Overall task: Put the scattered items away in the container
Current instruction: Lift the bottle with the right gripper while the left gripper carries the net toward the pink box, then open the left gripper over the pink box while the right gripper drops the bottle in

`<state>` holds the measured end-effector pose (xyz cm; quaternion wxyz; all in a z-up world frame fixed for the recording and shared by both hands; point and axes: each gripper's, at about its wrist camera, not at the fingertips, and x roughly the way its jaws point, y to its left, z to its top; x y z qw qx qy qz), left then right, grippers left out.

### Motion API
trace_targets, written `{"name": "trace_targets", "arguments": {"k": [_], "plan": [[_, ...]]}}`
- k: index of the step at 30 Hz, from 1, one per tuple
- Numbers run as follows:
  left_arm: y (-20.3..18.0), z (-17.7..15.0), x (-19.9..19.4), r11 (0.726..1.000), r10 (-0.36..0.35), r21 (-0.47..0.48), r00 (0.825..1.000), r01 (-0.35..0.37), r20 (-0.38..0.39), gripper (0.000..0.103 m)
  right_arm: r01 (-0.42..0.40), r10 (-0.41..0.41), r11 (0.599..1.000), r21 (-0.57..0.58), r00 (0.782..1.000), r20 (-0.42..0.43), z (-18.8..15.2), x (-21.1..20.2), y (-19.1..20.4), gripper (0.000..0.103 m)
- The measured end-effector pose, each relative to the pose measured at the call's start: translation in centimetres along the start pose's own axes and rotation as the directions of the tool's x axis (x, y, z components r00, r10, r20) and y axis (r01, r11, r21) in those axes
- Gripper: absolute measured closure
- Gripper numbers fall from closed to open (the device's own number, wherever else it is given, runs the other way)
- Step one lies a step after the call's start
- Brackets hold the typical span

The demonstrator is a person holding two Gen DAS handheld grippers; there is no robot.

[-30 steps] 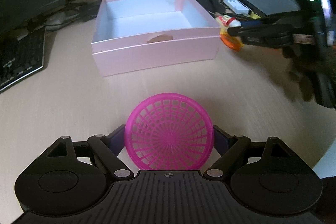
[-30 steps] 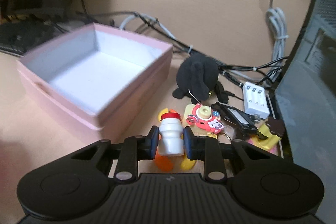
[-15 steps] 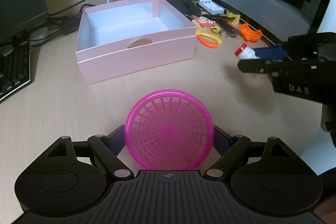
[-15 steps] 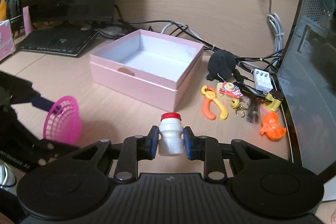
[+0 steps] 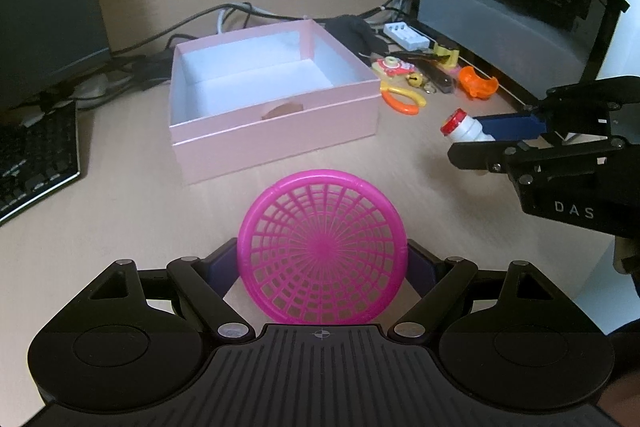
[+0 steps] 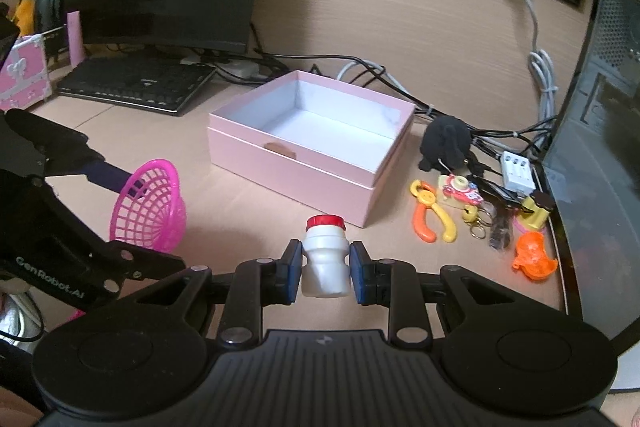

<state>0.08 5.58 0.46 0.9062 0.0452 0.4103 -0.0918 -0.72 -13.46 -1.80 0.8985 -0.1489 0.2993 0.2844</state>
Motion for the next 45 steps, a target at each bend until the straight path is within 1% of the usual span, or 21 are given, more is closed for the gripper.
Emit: {"name": "trace_targets", "arguments": {"k": [5,8,12,16,20,25,28,31,33,36,37,38,39,41,42,43,45], "plan": [[-0.4,0.3,-0.9,1.0,0.008,0.029,1.0,-0.008,0.005,0.015,-0.052,0.052,0.999,-0.014,0.999,0.009,0.6,-0.5,0.4,0.078],[-0.3,0.7,-1.2,0.999,0.017,0.035,1.0,-0.018,0.008,0.015,-0.069,0.07,0.997,-0.028,0.997,0.022,1.0,-0.8,0.4,0.078],[0.3,2.0,-1.5,0.999,0.037,0.022,0.999,-0.038,0.04,0.015,-0.085,0.086,0.996,-0.019,0.995,0.042,1.8,-1.0,0.1,0.078],[1.2,4.5,-1.7,0.999,0.041,0.005,0.995,-0.041,0.095,0.015,-0.099,0.098,0.995,0.005,0.992,0.081,3.4,-1.1,-0.8,0.078],[1.9,7.4,-1.5,0.999,0.04,0.008,0.988,-0.042,0.15,0.015,-0.109,0.101,0.993,0.056,0.986,0.132,5.6,-0.5,-2.5,0.078],[3.0,11.6,-0.4,0.998,0.047,0.03,0.978,-0.055,0.205,0.015,-0.128,0.103,0.985,0.115,0.974,0.203,9.4,1.2,-4.6,0.078],[4.2,14.5,0.6,0.999,0.025,0.023,0.974,-0.031,0.227,0.015,-0.148,0.106,0.975,0.164,0.965,0.24,11.7,2.7,-6.3,0.078],[5.6,17.3,2.7,1.0,0.013,0.005,0.976,-0.014,0.218,0.015,-0.152,0.099,0.968,0.2,0.963,0.251,13.5,5.1,-8.0,0.078],[6.4,18.9,4.5,1.0,0.012,-0.005,0.98,-0.012,0.201,0.015,-0.154,0.098,0.961,0.229,0.967,0.236,14.4,7.2,-9.1,0.078],[7.8,20.5,7.4,1.0,-0.014,-0.02,0.987,0.017,0.162,0.015,-0.173,0.12,0.945,0.279,0.973,0.197,15.0,10.6,-10.5,0.078],[8.1,20.7,8.4,0.999,-0.026,-0.023,0.989,0.03,0.146,0.014,-0.172,0.123,0.941,0.29,0.976,0.179,15.1,11.9,-10.8,0.078],[8.5,20.9,9.4,0.999,-0.04,-0.026,0.991,0.043,0.13,0.009,-0.171,0.125,0.939,0.297,0.978,0.166,15.0,12.9,-11.0,0.078],[8.9,20.9,10.5,0.998,-0.047,-0.037,0.992,0.052,0.116,0.007,-0.176,0.134,0.936,0.305,0.979,0.155,15.0,13.8,-11.2,0.078],[9.7,20.9,12.1,0.996,-0.056,-0.069,0.995,0.062,0.083,0.007,-0.197,0.162,0.925,0.325,0.978,0.132,14.5,15.8,-11.5,0.076],[10.0,20.8,12.7,0.994,-0.061,-0.082,0.996,0.066,0.071,0.007,-0.19,0.158,0.925,0.328,0.98,0.121,14.3,16.3,-11.6,0.072],[10.2,20.6,13.1,0.994,-0.062,-0.09,0.996,0.067,0.062,0.007,-0.175,0.148,0.928,0.328,0.983,0.107,14.1,16.8,-11.6,0.071],[10.2,20.3,13.6,0.994,-0.055,-0.087,0.997,0.06,0.052,0.007,-0.156,0.13,0.933,0.325,0.987,0.099,13.5,17.0,-11.7,0.065]]}}
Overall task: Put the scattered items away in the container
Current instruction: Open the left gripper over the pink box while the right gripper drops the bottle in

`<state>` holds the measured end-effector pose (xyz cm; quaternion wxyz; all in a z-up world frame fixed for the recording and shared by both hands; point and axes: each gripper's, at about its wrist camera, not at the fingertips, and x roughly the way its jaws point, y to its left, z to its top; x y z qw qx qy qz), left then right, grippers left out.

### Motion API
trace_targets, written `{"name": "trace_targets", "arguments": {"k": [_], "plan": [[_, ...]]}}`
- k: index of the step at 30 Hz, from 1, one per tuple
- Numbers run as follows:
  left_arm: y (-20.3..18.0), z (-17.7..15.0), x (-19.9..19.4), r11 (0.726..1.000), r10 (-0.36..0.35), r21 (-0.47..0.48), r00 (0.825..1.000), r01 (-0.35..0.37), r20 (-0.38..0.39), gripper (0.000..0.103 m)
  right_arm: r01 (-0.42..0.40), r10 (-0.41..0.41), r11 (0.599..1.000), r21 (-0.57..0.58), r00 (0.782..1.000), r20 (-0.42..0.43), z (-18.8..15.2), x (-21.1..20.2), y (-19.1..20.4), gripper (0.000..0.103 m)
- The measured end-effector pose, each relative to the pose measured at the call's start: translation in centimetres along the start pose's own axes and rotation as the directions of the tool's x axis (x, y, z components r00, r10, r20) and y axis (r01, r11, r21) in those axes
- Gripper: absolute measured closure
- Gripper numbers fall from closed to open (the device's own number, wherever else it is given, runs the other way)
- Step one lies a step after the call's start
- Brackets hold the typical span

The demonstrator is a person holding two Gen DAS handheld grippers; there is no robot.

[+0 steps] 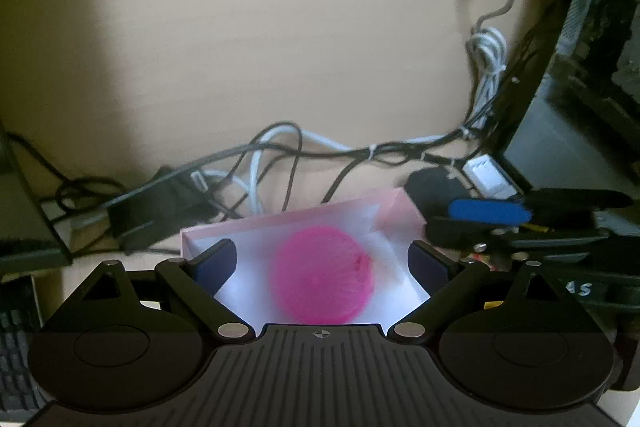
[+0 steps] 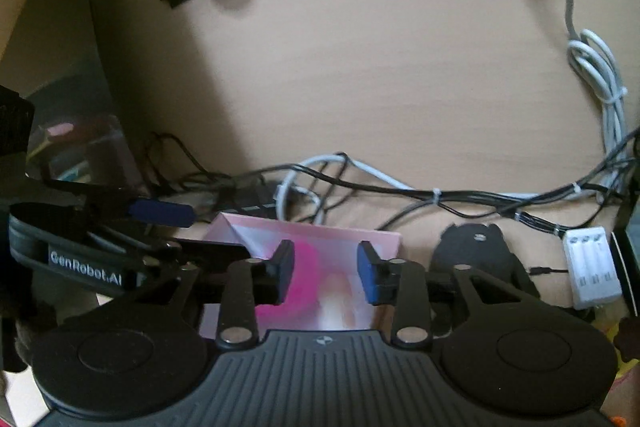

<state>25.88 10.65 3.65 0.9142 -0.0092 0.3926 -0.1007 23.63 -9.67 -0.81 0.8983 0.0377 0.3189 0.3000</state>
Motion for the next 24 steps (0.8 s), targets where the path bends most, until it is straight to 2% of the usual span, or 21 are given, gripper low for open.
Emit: {"name": "trace_targets", "arguments": {"k": [5,8,10,13,16,19,24], "plan": [[-1.7,-1.7,-0.9,0.997,0.014,0.071,1.0,-0.015,0.011,0.005,0.089,-0.089,0.996,0.001,0.996,0.009,-1.5,-0.7,-0.9,0.06],[-2.9,-3.3,-2.2,0.994,-0.02,0.104,1.0,0.019,0.007,0.004,0.168,-0.167,0.985,-0.037,0.986,0.02,-2.9,-1.9,-1.5,0.053],[-3.7,-4.8,-3.0,0.992,-0.065,0.103,0.998,0.067,-0.02,0.003,0.194,-0.194,0.98,-0.035,0.981,0.011,-3.8,-2.6,-2.2,0.052],[-5.0,-7.3,-4.1,0.986,-0.121,0.106,0.99,0.128,-0.07,0.003,0.154,-0.152,0.986,0.06,0.988,-0.026,-4.5,-3.1,-3.3,0.052],[-5.8,-9.4,-4.4,0.983,-0.146,0.098,0.983,0.157,-0.112,0.003,0.11,-0.105,0.984,0.14,0.994,-0.041,-4.6,-2.5,-3.6,0.05],[-6.4,-10.6,-4.7,0.985,-0.1,0.129,0.991,0.111,-0.09,0.002,0.078,-0.071,0.987,0.142,0.996,-0.057,-4.6,-1.3,-3.0,0.047],[-6.0,-10.8,-5.5,0.988,-0.123,0.079,0.99,0.129,-0.073,0.002,0.054,-0.048,0.997,0.06,0.994,-0.1,-4.9,1.7,-1.0,0.048]]}}
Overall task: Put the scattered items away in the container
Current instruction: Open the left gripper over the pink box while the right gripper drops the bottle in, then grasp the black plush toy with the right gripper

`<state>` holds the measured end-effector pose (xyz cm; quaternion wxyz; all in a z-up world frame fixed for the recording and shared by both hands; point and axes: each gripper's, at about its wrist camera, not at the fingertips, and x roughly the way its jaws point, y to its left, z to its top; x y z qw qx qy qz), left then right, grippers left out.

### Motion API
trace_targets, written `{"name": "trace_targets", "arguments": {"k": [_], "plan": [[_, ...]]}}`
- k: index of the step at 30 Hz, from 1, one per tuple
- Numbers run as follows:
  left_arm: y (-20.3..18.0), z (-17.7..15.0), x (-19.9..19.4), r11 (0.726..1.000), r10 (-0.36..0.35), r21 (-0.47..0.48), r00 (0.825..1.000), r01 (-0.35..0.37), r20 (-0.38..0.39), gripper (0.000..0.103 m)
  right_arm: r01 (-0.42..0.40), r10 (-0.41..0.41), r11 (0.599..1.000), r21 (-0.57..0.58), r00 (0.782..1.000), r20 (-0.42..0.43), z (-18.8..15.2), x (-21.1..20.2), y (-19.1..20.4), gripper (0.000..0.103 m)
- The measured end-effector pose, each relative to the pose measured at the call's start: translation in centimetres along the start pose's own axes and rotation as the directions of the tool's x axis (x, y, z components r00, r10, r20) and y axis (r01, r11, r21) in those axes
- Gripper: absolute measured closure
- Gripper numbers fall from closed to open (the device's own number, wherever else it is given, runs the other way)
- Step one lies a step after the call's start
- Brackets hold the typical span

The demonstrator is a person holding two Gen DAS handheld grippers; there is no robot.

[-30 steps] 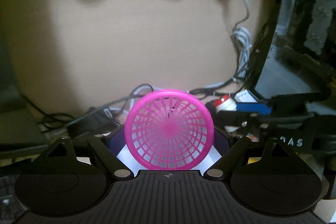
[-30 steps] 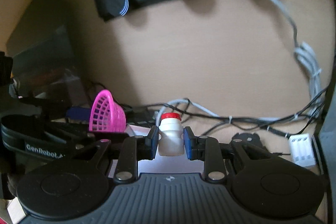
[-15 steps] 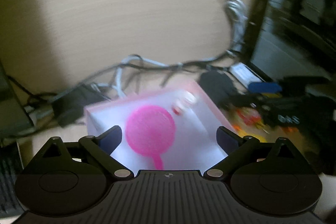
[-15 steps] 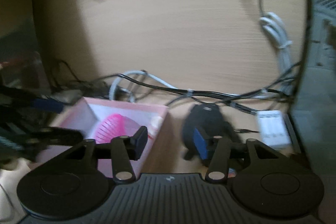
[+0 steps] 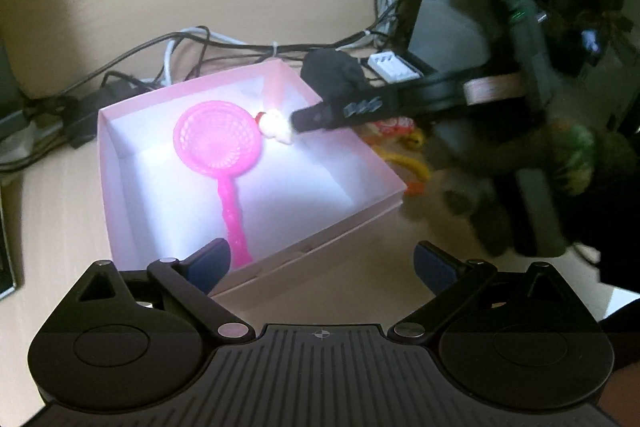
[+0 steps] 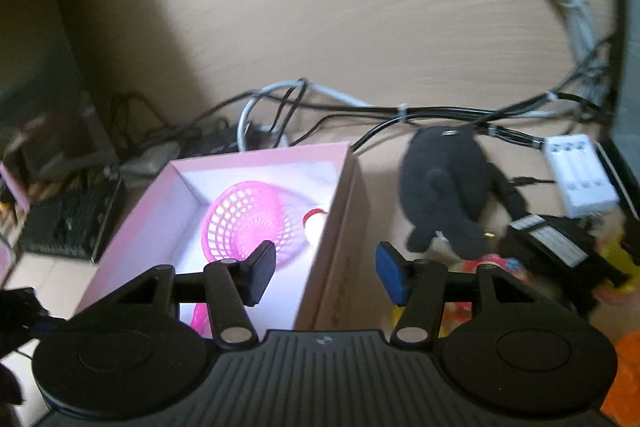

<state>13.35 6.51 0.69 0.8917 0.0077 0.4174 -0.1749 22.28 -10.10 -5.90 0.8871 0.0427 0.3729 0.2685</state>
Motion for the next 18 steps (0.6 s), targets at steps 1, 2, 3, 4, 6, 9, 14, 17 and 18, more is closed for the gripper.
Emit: {"name": "trace_targets", "arguments": {"k": [1,2,3,4,6,9,14,17,18], "plan": [[0.1,0.0,-0.4,1.0,0.002,-0.005,1.0,-0.002,0.012,0.002,-0.005,0.005,1.0,-0.018,1.0,-0.006,0.0,0.4,0.4,0.049],[0.1,0.0,-0.7,1.0,0.004,-0.006,1.0,-0.004,0.025,0.002,-0.015,0.015,0.999,-0.032,1.0,-0.012,0.0,0.8,0.7,0.051],[0.2,0.0,-1.0,1.0,0.007,-0.006,0.999,-0.007,0.034,0.002,-0.024,0.023,0.999,-0.042,1.0,-0.02,0.1,1.2,1.0,0.051],[0.3,0.0,-1.2,1.0,0.011,-0.005,0.999,-0.01,0.039,0.002,-0.02,0.019,0.999,-0.05,1.0,-0.02,0.1,1.5,1.3,0.051],[0.4,0.1,-1.3,1.0,0.028,0.001,0.999,-0.028,0.037,0.002,-0.01,0.009,0.998,-0.062,1.0,-0.019,0.3,2.1,1.7,0.052],[0.1,0.0,-0.9,0.995,0.095,0.028,0.995,-0.096,0.031,0.002,-0.011,0.011,0.999,-0.048,1.0,-0.015,0.7,2.4,1.7,0.052],[-0.3,-0.3,1.1,0.966,0.227,0.119,0.974,-0.228,0.024,0.002,0.042,-0.036,0.995,-0.094,0.998,0.06,0.6,0.1,1.1,0.052],[-0.4,-0.2,2.3,0.95,0.276,0.147,0.961,-0.277,0.025,0.002,0.113,-0.1,0.986,-0.122,0.989,0.111,-0.1,-2.3,0.3,0.051],[-0.3,0.0,2.6,0.945,0.293,0.143,0.956,-0.294,0.027,0.002,0.137,-0.121,0.983,-0.124,0.985,0.125,-0.4,-3.1,0.0,0.05]]}}
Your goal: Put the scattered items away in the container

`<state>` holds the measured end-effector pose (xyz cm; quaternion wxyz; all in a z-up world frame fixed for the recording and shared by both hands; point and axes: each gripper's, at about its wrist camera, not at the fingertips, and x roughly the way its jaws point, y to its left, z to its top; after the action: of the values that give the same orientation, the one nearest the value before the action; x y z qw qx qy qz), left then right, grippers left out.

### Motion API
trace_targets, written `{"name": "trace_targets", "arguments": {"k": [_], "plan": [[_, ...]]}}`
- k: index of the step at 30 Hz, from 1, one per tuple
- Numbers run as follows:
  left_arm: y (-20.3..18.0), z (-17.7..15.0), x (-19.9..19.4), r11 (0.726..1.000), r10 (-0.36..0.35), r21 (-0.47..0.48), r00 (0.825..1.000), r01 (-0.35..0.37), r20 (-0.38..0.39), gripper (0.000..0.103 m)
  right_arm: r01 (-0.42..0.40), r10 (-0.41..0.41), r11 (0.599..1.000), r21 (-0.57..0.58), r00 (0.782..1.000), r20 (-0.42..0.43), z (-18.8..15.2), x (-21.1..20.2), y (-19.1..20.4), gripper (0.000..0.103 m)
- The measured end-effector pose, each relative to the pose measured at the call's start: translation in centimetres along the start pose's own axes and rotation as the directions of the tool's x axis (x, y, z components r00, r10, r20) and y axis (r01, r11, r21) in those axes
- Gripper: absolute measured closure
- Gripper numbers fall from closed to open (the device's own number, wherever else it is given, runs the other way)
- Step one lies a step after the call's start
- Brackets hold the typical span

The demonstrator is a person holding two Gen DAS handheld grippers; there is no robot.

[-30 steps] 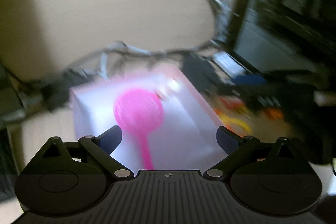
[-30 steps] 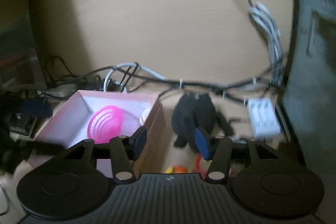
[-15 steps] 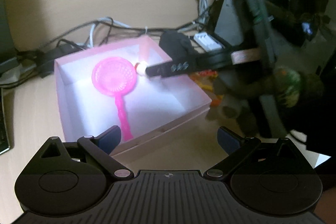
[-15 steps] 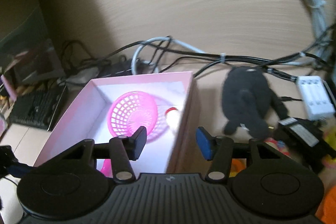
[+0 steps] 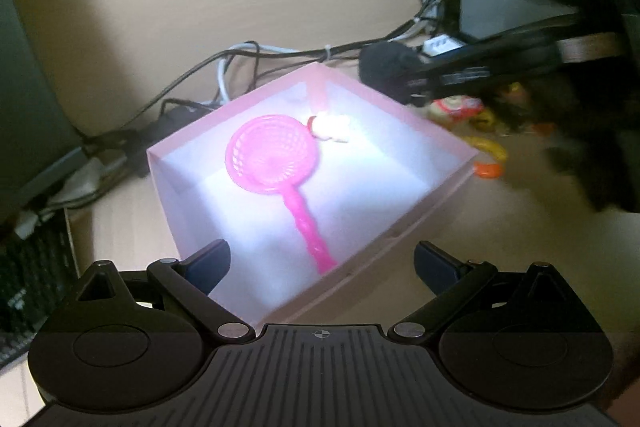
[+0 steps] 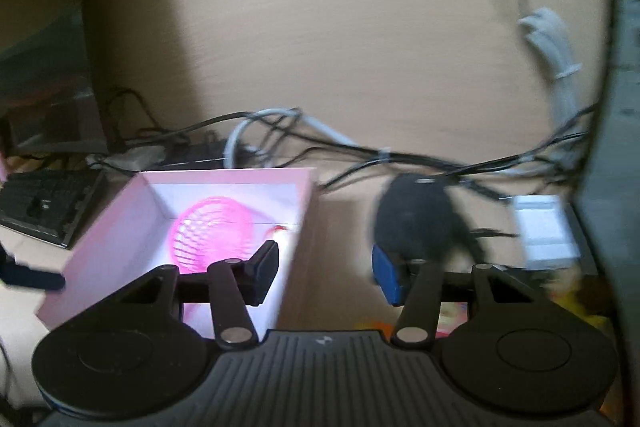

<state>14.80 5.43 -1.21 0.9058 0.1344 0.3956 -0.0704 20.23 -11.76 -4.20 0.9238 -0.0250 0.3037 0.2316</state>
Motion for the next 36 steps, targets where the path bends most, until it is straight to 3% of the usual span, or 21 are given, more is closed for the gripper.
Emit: {"name": "trace_targets", "arguments": {"k": [7,14,18,20,23,26,28,30,33,36], "plan": [[0.0,0.9,1.1,1.0,0.021,0.016,1.0,-0.022,0.02,0.001,0.209,-0.208,0.976,-0.058,0.978,0.022,-3.3,-3.1,-2.5,0.047],[0.0,0.5,0.9,0.999,0.039,0.025,0.999,-0.039,0.0,0.001,0.277,-0.275,0.96,-0.05,0.961,0.038,-3.3,-2.9,-4.0,0.047],[0.6,0.1,0.6,0.998,0.059,-0.017,0.998,-0.059,-0.019,0.0,0.251,-0.248,0.967,-0.051,0.967,0.052,-2.0,-1.6,-3.6,0.047],[0.7,0.1,0.3,0.998,0.046,-0.038,0.999,-0.047,-0.017,0.001,0.221,-0.218,0.974,-0.058,0.975,0.053,-1.0,-0.4,-3.2,0.041],[0.7,0.1,-0.5,0.998,-0.017,-0.065,1.0,0.017,-0.002,0.001,0.201,-0.199,0.979,-0.04,0.978,0.062,0.9,2.2,-2.7,0.028],[0.5,-0.1,-1.4,0.994,-0.076,-0.083,0.997,0.077,0.018,0.001,0.165,-0.165,0.986,0.007,0.986,0.003,2.2,5.4,-3.1,0.024],[0.3,-0.2,-1.8,0.992,-0.094,-0.085,0.995,0.097,0.036,0.001,0.153,-0.151,0.988,0.034,0.988,-0.043,2.5,7.2,-3.5,0.024],[0.0,-0.4,-2.1,0.99,-0.102,-0.088,0.993,0.107,0.051,0.001,0.142,-0.139,0.989,0.036,0.988,-0.068,2.4,8.0,-3.6,0.042],[-0.4,-0.7,-2.4,0.991,-0.1,-0.088,0.993,0.105,0.057,0.001,0.144,-0.143,0.989,0.037,0.989,-0.043,2.4,6.9,-3.4,0.044],[-0.7,-1.0,-2.9,0.991,-0.102,-0.083,0.993,0.108,0.067,0.001,0.148,-0.149,0.988,0.048,0.988,0.028,2.6,3.2,-3.4,0.044]]}}
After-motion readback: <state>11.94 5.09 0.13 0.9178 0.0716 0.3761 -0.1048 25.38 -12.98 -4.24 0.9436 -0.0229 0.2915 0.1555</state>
